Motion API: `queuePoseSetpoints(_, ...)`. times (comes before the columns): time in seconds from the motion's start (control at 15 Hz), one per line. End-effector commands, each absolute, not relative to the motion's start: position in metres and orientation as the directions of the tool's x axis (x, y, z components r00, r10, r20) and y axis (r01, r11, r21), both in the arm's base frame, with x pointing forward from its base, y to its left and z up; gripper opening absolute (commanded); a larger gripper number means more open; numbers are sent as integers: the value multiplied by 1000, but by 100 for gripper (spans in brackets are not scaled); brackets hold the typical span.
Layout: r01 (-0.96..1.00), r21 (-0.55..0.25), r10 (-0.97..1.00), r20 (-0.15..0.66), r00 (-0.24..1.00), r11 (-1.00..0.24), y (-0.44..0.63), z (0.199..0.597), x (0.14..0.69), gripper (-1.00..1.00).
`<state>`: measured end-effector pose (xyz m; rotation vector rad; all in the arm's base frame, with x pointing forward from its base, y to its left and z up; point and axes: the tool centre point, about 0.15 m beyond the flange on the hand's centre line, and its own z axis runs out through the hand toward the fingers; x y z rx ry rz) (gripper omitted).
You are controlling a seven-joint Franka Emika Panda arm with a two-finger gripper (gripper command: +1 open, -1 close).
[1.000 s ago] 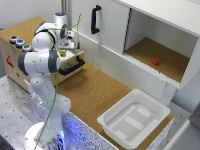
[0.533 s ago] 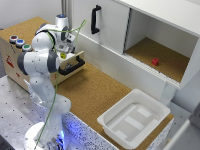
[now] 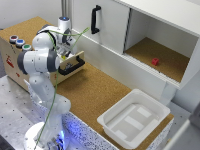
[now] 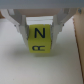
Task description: Store the grasped yellow object in the drawer
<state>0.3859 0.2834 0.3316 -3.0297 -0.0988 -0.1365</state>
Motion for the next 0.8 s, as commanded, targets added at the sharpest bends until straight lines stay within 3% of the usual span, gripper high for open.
queuePoseSetpoints(0.0,122,-109,114,74,991,-987,296,327,399,-100)
queuePoseSetpoints(0.07,137,-96,131,65,989,-986,297,334,398,100)
queuePoseSetpoints(0.27,242,-111,230,111,967,-964,314,351,394,100)
queuePoseSetpoints(0.4,339,-79,326,139,935,-938,321,370,380,100)
queuePoseSetpoints(0.73,386,-95,357,226,906,-918,297,409,341,100)
